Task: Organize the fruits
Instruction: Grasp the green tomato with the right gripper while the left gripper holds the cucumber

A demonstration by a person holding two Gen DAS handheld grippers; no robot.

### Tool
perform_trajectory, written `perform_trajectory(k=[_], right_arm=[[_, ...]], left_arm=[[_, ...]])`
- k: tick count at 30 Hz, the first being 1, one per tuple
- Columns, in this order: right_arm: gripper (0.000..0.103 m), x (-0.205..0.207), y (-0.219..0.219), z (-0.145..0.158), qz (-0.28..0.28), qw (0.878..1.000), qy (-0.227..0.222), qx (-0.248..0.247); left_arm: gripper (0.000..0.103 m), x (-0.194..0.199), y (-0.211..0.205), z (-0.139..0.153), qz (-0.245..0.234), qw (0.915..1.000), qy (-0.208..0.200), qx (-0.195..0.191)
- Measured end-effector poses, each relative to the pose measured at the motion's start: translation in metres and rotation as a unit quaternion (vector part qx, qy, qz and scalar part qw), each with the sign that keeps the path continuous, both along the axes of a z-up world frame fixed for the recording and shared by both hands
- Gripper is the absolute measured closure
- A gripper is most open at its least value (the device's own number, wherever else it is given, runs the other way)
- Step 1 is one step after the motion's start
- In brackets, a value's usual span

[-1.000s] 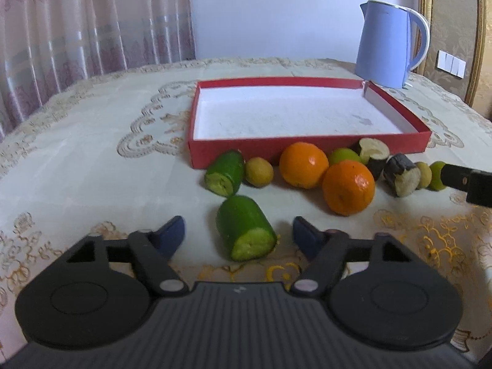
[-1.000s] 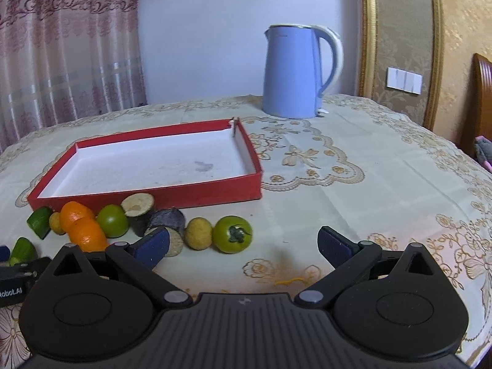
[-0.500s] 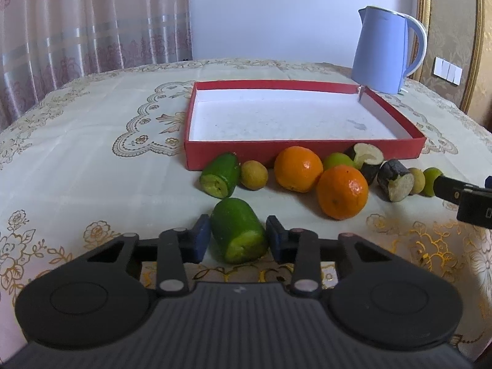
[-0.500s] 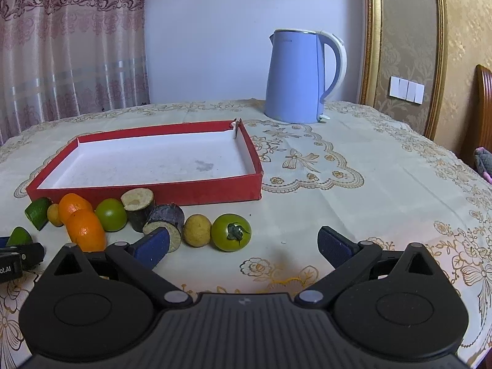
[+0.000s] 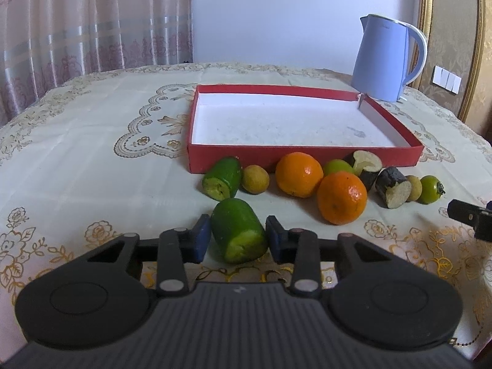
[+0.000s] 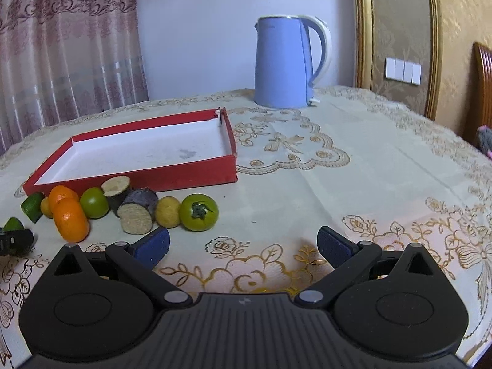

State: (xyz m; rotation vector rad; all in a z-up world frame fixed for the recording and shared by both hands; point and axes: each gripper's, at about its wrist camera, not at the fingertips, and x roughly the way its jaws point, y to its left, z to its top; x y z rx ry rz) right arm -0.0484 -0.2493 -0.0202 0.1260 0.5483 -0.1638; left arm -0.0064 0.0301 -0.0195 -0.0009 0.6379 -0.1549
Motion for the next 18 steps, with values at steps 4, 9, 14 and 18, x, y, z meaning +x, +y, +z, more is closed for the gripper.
perform_trajectory(k=[4, 9, 14, 18], right_arm=[[0.006, 0.01, 0.0, 0.001, 0.005, 1.0, 0.0, -0.006], [0.018, 0.028, 0.002, -0.001, 0.018, 1.0, 0.012, -0.013], [0.02, 0.039, 0.002, -0.002, 0.03, 0.999, 0.022, -0.002], [0.022, 0.047, 0.009, -0.002, 0.03, 0.999, 0.017, -0.022]], left_arm=[[0.068, 0.0, 0.0, -0.001, -0.004, 1.0, 0.002, -0.001], [0.068, 0.0, 0.001, -0.001, -0.005, 1.0, 0.002, -0.005], [0.068, 0.001, 0.001, -0.001, -0.007, 1.0, 0.001, -0.005], [0.068, 0.001, 0.0, -0.001, -0.009, 1.0, -0.001, -0.004]])
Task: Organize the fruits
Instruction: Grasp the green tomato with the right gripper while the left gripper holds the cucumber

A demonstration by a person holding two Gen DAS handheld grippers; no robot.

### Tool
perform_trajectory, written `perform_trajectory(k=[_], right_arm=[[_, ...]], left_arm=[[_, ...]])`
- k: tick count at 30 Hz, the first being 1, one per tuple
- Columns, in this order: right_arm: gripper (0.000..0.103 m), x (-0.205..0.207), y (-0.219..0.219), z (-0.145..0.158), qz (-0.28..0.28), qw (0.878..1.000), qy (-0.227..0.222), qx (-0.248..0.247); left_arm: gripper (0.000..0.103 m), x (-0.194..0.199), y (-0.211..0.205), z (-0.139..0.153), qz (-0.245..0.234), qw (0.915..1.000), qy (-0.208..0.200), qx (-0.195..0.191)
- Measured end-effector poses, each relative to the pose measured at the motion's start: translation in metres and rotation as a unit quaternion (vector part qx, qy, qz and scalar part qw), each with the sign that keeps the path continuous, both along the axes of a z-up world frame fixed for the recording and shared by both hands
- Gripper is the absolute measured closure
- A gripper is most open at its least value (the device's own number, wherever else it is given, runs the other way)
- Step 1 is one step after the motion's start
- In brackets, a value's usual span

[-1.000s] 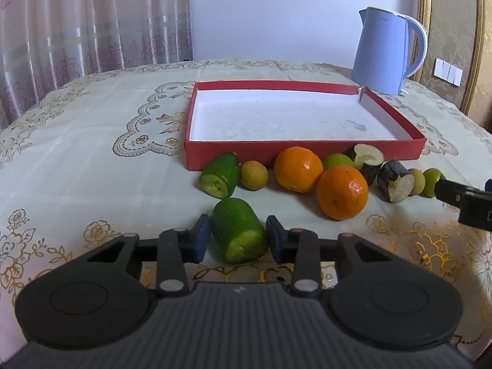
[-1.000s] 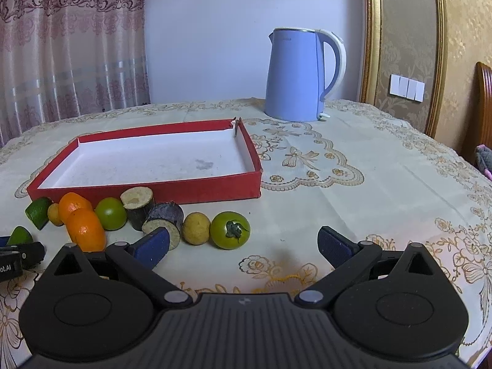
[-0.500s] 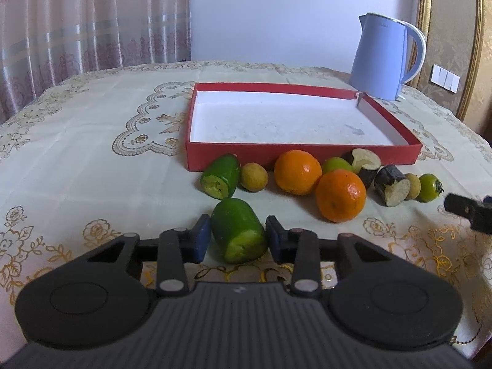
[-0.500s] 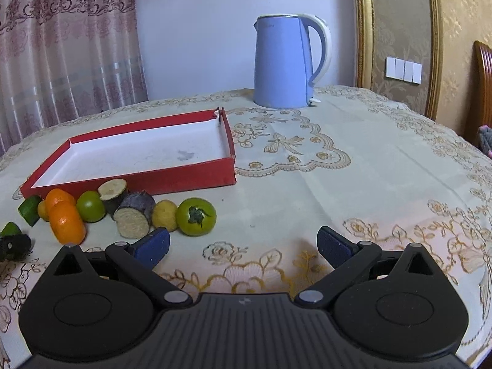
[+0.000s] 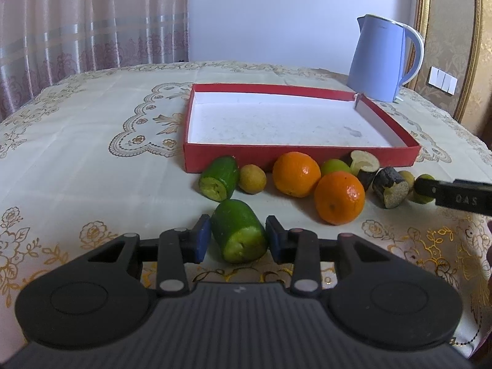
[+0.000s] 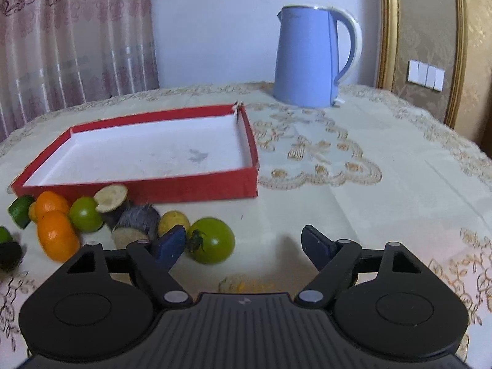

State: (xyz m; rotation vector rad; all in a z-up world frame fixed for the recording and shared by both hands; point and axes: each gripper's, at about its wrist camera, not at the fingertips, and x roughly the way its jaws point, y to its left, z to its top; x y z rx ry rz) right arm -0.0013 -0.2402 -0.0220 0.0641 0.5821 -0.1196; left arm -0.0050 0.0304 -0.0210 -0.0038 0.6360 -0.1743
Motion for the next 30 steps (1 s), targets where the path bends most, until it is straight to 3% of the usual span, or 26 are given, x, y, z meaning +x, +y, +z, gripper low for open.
perform_trajectory(k=[4, 7, 9, 21, 30], right_arm=[[0.048, 0.002, -0.001, 0.003, 0.027, 1.0, -0.002, 0.014], [0.049, -0.001, -0.001, 0.001, 0.039, 0.999, 0.001, 0.017], [0.058, -0.003, -0.002, 0.001, 0.047, 0.998, 0.006, 0.029], [0.069, 0.004, 0.004, -0.006, 0.065, 0.997, 0.016, 0.025], [0.07, -0.003, -0.002, -0.005, 0.042, 0.999, 0.001, 0.028]], left_arm=[[0.068, 0.001, 0.001, 0.001, -0.001, 1.0, 0.002, -0.004], [0.068, 0.002, 0.002, 0.001, -0.001, 1.0, 0.002, -0.007], [0.068, 0.002, 0.002, 0.001, -0.001, 1.0, 0.002, -0.007], [0.068, 0.001, 0.0, 0.0, -0.003, 1.0, 0.001, -0.009], [0.068, 0.0, 0.0, 0.001, -0.004, 0.9999, -0.001, -0.01]])
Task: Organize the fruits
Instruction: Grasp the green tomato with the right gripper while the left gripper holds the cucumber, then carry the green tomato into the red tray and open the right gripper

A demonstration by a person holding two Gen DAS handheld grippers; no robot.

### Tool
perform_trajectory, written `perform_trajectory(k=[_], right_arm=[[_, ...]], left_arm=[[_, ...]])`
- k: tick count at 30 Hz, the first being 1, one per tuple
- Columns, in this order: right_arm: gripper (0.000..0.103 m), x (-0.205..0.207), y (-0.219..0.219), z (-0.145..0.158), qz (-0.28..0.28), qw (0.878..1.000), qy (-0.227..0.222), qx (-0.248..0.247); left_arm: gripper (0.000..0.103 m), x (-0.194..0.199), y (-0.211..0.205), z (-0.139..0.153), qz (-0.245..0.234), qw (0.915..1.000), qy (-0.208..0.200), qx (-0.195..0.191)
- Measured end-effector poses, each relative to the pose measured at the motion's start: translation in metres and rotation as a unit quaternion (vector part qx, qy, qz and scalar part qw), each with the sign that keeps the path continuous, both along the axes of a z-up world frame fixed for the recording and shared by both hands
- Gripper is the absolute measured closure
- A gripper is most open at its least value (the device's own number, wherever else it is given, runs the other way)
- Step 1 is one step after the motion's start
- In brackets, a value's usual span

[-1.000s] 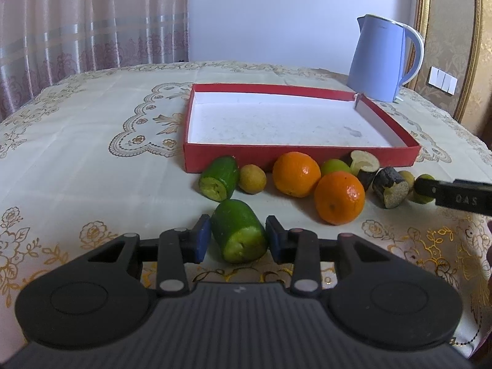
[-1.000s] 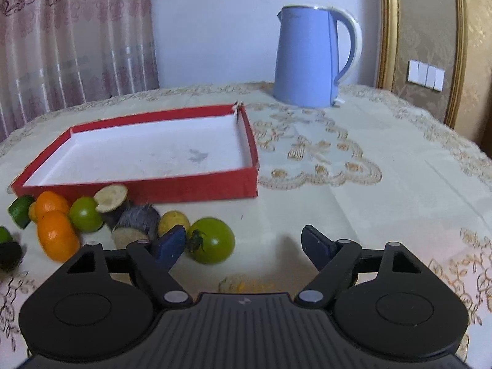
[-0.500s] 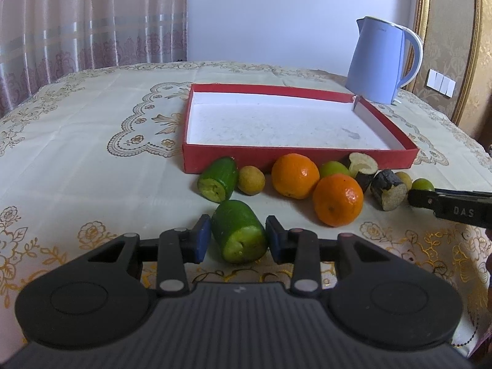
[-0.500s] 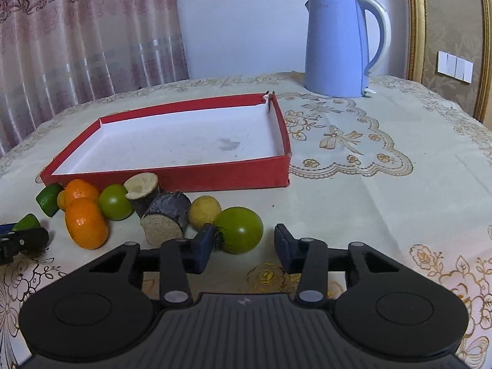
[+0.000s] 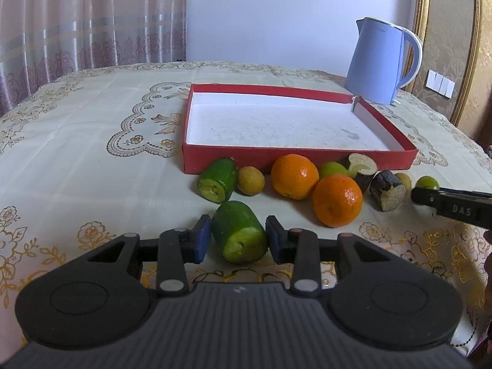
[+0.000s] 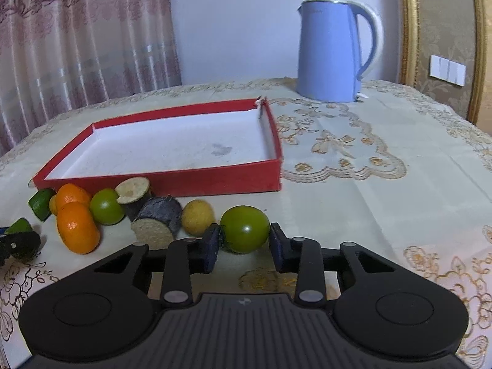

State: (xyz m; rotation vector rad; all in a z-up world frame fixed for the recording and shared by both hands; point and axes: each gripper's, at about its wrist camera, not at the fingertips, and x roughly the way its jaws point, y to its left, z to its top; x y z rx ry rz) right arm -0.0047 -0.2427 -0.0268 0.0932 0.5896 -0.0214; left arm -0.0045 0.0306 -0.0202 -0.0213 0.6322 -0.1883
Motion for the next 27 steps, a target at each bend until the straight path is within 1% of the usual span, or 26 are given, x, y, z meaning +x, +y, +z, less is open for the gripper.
perform_trajectory(k=[4, 7, 16, 22, 24, 27], right_arm=[[0.07, -0.004, -0.006, 0.005, -0.01, 1.0, -0.007, -0.005], [0.07, -0.003, -0.009, 0.013, -0.014, 1.0, -0.02, -0.014], [0.07, 0.029, 0.001, 0.038, 0.003, 0.997, -0.052, -0.051], [0.07, 0.065, 0.01, 0.037, 0.019, 0.998, -0.032, -0.058], [0.07, 0.078, 0.014, 0.034, 0.021, 0.997, -0.023, -0.065], [0.07, 0.098, 0.016, 0.025, 0.021, 0.998, -0.004, -0.062]], left_arm=[[0.068, -0.001, 0.0, 0.003, -0.002, 1.0, -0.006, -0.001], [0.068, -0.001, 0.0, 0.004, -0.005, 1.0, -0.008, 0.0], [0.068, -0.001, 0.002, 0.004, -0.006, 0.9999, -0.007, -0.004], [0.068, 0.001, 0.004, 0.004, -0.008, 0.9999, -0.006, -0.006], [0.068, 0.001, 0.004, 0.004, -0.009, 0.9999, -0.005, -0.006], [0.068, 0.002, 0.004, 0.004, -0.01, 0.9999, -0.005, -0.006]])
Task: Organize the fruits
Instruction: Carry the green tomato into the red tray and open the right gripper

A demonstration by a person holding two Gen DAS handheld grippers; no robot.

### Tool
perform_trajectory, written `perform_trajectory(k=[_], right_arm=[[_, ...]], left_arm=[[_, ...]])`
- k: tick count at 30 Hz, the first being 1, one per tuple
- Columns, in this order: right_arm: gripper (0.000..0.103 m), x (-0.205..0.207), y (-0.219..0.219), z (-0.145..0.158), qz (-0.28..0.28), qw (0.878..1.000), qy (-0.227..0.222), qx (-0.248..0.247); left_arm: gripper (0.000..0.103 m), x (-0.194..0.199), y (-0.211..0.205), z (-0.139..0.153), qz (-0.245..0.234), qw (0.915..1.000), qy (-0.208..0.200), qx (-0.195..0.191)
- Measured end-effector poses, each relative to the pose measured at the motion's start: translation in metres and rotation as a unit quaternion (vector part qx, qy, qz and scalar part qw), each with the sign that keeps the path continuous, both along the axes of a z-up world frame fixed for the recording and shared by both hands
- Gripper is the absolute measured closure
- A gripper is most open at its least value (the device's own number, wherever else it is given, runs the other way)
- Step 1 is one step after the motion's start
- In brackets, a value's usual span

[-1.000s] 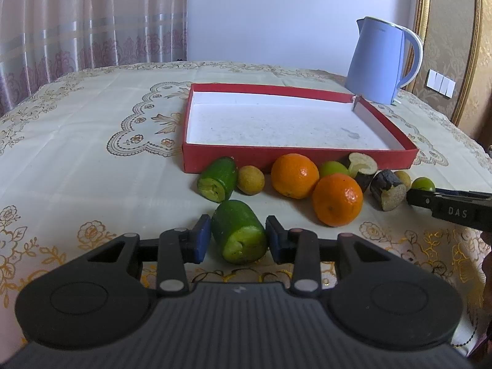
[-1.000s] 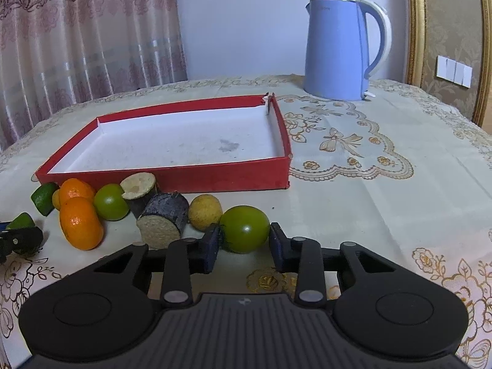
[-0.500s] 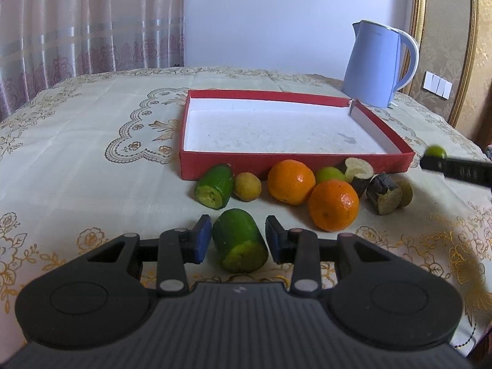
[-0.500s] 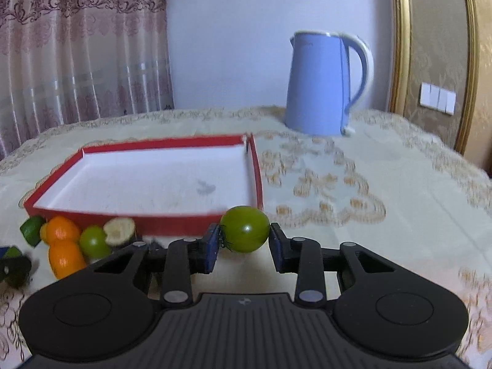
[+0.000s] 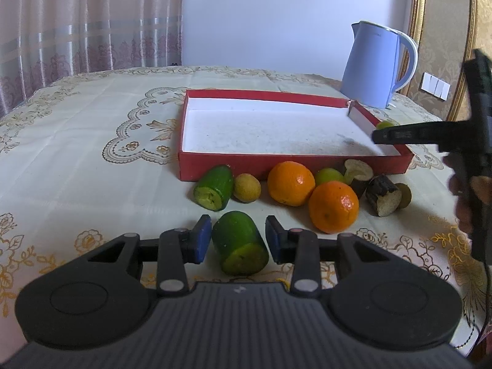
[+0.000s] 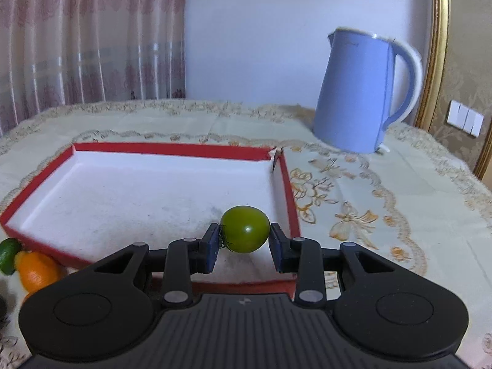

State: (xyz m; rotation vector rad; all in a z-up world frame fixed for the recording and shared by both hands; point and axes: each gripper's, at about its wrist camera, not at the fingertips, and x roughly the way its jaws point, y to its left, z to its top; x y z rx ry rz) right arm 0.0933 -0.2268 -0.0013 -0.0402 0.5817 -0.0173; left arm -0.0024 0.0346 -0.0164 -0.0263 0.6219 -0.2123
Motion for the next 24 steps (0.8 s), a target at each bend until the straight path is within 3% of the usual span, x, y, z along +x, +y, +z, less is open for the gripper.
perform_trajectory(k=[7, 13, 14, 16, 17, 21, 24], right_arm=[[0.069, 0.025, -0.005, -0.02, -0.015, 0.999, 0.03, 0.016], [0.066, 0.024, -0.001, -0.02, -0.011, 0.999, 0.029, 0.006], [0.063, 0.022, -0.002, -0.019, -0.01, 0.999, 0.03, 0.008], [0.039, 0.012, -0.002, -0.015, -0.004, 1.0, 0.019, 0.014], [0.033, 0.004, -0.002, -0.012, 0.0, 1.0, 0.007, 0.015], [0.02, -0.03, -0.003, -0.001, -0.007, 0.999, -0.05, -0.003], [0.02, -0.049, -0.009, 0.002, -0.015, 0.997, -0.071, -0.003]], left_arm=[[0.068, 0.003, -0.001, -0.001, -0.003, 1.0, 0.004, 0.002], [0.069, 0.004, -0.002, -0.002, -0.002, 1.0, 0.003, 0.008], [0.069, 0.004, -0.002, -0.003, -0.002, 1.0, 0.003, 0.008], [0.069, 0.005, -0.001, -0.003, -0.001, 1.0, 0.003, 0.007], [0.069, 0.004, -0.001, -0.003, -0.001, 1.0, 0.003, 0.007], [0.07, 0.002, -0.001, -0.003, 0.001, 0.9999, -0.001, 0.01], [0.07, 0.001, -0.001, -0.003, 0.002, 0.9999, -0.002, 0.011]])
